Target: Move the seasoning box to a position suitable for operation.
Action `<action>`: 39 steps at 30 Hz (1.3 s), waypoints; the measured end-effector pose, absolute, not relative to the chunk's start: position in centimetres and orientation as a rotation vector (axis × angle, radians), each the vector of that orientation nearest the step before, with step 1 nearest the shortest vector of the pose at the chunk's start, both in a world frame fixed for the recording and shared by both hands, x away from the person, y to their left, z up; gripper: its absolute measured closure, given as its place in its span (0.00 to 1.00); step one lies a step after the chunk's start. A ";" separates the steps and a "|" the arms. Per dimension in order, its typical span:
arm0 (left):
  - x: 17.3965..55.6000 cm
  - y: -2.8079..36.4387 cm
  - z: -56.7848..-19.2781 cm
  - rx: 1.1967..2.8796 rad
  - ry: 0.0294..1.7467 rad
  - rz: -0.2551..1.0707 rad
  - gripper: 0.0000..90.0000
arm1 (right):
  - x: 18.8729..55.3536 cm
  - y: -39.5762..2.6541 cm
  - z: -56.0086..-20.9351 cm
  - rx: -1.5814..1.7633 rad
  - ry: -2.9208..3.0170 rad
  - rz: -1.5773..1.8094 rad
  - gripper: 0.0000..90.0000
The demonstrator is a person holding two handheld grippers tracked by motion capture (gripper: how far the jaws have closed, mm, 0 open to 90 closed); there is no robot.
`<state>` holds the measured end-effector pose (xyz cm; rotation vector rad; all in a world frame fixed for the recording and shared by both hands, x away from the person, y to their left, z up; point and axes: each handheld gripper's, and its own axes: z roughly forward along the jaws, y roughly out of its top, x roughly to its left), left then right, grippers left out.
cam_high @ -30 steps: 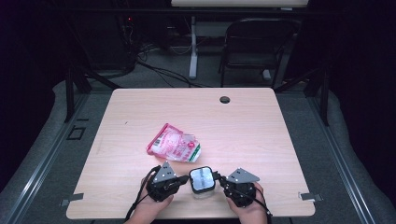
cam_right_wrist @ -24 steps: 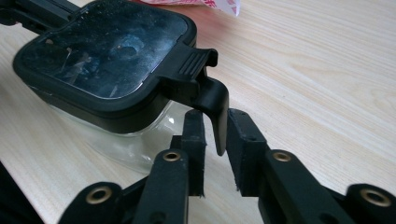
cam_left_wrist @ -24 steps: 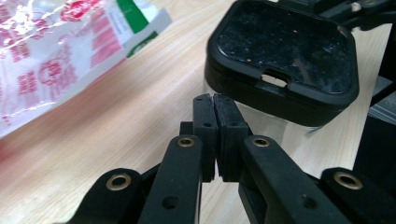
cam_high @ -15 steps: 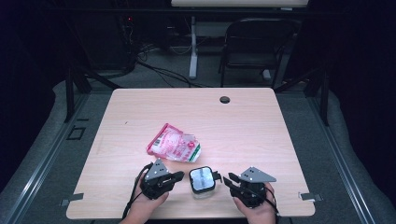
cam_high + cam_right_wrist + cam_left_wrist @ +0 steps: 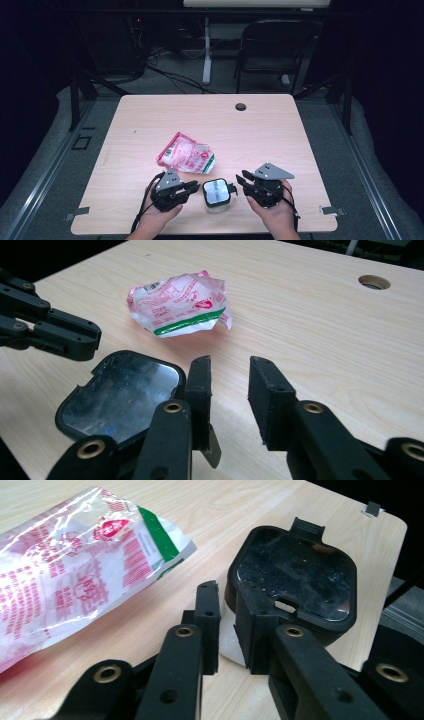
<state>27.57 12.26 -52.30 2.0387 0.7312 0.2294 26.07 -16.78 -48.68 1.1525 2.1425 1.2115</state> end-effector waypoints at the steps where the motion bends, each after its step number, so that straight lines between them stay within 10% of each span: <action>1: 27.6 12.2 -52.3 2.043 0.734 0.228 0.87 | 26.2 -16.6 -48.7 1.146 2.157 1.192 0.79; 16: 27.7 12.1 -52.7 2.051 0.711 0.238 0.77 | 25.4 -16.9 -49.5 1.144 2.137 1.234 0.83; 39: 26.9 11.7 -53.0 2.090 0.657 0.192 0.99 | 25.6 -15.9 -51.0 1.210 2.189 1.283 0.90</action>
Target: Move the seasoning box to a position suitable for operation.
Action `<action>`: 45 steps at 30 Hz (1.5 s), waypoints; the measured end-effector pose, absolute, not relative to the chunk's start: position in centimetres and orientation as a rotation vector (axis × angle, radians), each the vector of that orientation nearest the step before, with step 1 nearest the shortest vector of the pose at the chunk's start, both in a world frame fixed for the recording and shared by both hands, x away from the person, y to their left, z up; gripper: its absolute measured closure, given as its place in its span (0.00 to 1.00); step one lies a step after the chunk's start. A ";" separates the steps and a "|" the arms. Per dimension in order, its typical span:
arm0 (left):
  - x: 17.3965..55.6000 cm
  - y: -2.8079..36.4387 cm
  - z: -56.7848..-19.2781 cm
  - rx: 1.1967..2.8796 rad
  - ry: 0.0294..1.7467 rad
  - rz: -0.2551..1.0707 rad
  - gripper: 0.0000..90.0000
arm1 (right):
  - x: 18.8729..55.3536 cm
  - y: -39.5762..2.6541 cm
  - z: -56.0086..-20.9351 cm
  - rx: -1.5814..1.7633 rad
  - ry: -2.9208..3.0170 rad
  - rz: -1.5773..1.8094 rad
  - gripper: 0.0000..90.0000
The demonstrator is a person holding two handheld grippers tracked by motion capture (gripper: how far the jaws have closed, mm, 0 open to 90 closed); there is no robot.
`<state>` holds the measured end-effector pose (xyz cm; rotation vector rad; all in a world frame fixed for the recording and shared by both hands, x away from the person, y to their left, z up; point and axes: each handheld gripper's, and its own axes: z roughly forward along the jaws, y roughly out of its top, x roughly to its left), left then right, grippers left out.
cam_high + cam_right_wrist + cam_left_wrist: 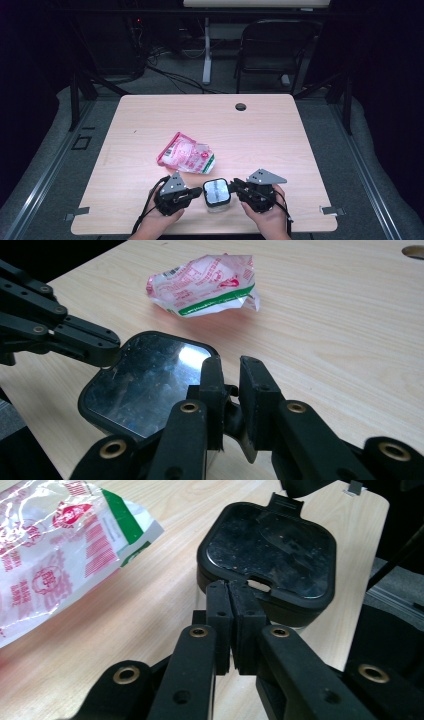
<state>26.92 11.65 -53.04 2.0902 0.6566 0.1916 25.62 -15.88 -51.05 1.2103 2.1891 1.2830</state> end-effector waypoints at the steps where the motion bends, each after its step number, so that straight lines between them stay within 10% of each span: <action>1: 26.9 11.6 -53.0 2.092 0.653 0.188 1.00 | 25.7 -15.9 -51.1 1.221 2.190 1.281 0.90; 45: 25.7 11.1 -52.7 2.136 0.577 0.136 1.00 | 25.6 -16.3 -51.6 1.263 2.189 1.360 0.95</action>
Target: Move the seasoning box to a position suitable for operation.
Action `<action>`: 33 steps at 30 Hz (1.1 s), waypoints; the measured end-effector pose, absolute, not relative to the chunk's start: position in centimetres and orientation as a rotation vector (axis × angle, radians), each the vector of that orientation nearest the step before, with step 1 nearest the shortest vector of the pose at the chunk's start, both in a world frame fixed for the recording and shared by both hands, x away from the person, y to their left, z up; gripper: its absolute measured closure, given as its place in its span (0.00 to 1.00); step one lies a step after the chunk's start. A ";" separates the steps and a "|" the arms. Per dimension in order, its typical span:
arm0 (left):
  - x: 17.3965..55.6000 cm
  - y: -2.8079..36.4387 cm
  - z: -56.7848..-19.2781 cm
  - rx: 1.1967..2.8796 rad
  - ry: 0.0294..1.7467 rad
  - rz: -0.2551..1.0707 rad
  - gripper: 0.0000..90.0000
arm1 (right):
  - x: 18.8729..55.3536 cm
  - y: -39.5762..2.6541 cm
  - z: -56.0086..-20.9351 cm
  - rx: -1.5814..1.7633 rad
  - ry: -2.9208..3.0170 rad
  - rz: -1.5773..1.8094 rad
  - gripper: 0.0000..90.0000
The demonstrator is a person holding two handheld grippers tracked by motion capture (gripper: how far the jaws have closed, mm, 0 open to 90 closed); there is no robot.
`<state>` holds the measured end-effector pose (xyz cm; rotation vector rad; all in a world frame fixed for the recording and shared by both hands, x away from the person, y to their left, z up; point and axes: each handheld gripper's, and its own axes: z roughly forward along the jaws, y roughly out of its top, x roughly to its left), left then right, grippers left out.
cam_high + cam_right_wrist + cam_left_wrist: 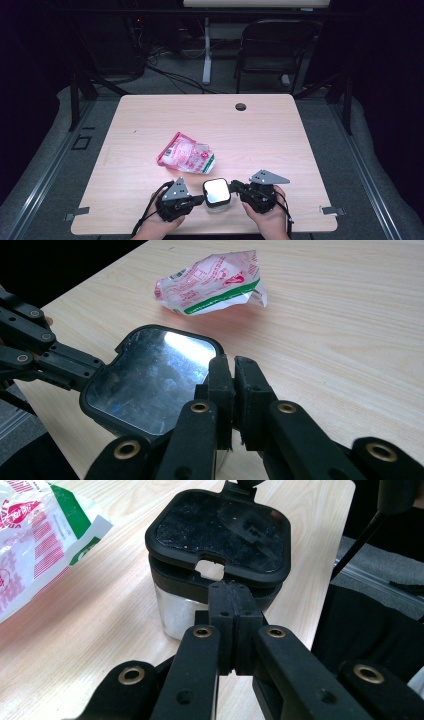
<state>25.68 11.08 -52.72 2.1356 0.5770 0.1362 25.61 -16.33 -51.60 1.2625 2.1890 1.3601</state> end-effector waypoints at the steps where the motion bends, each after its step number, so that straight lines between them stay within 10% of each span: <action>1: 25.7 11.1 -52.7 2.137 0.576 0.138 1.00 | 25.6 -16.3 -51.6 1.263 2.189 1.361 0.95; 33: 26.4 9.9 -50.9 2.109 0.558 0.151 0.99 | 22.5 -15.6 -51.7 0.952 2.303 1.320 0.56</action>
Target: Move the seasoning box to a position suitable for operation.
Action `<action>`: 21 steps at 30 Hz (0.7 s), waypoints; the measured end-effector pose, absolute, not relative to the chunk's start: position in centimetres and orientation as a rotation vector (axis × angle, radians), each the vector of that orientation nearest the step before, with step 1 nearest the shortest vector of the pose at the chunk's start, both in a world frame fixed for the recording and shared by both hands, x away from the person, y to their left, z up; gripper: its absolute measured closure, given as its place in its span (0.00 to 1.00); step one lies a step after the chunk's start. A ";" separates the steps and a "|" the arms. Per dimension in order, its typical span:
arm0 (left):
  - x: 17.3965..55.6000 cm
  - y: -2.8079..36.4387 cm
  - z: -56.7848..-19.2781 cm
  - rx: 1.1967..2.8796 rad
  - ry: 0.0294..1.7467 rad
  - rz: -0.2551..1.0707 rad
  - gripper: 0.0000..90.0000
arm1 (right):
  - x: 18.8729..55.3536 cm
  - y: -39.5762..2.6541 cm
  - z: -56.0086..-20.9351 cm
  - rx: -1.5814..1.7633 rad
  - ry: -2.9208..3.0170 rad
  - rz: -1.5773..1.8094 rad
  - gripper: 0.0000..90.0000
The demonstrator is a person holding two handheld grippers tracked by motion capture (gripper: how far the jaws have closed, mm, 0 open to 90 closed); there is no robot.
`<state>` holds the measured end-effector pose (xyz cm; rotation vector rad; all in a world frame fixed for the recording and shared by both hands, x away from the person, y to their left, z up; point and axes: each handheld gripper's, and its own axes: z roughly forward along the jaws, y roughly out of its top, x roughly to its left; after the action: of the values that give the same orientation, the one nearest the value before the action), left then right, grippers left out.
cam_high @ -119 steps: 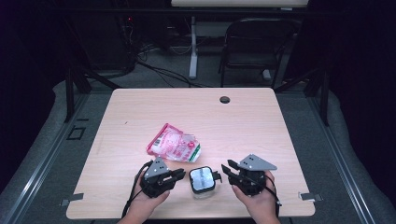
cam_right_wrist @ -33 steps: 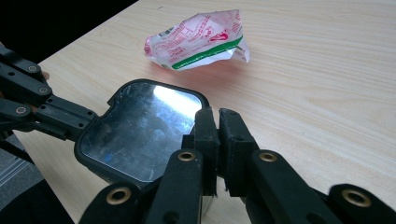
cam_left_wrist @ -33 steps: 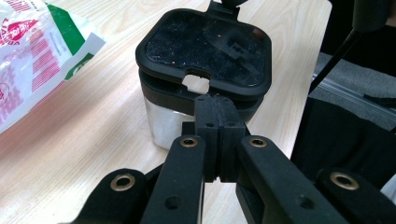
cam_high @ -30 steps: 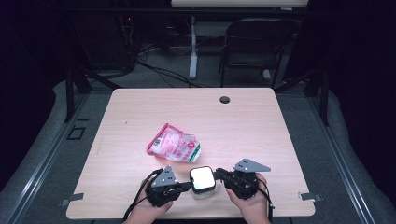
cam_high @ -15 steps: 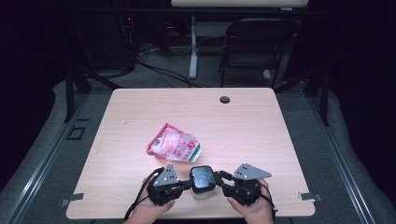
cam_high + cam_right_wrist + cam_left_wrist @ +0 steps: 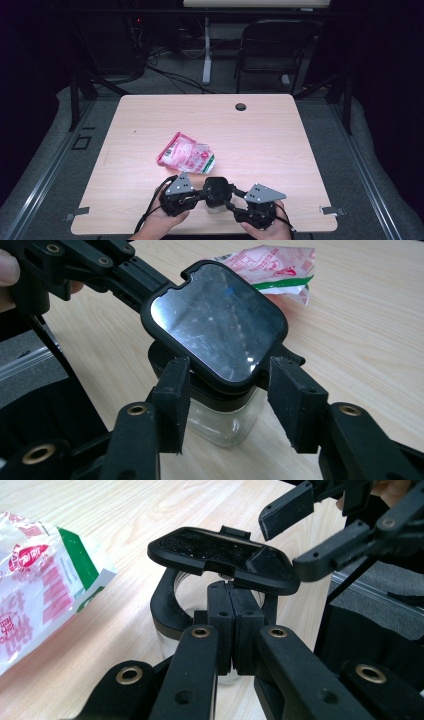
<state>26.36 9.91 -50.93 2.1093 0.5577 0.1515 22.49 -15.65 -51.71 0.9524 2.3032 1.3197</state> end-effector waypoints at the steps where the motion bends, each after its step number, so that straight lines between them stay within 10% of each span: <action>1: 26.4 9.9 -50.9 2.111 0.554 0.150 0.99 | 22.4 -15.5 -51.7 0.948 2.296 1.318 0.55; 21: 26.2 9.4 -51.6 2.128 0.562 0.146 0.98 | 22.4 -14.1 -52.4 0.875 2.266 1.258 0.51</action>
<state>26.23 9.38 -51.62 2.1275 0.5622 0.1462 22.37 -14.14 -52.43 0.8747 2.2655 1.2578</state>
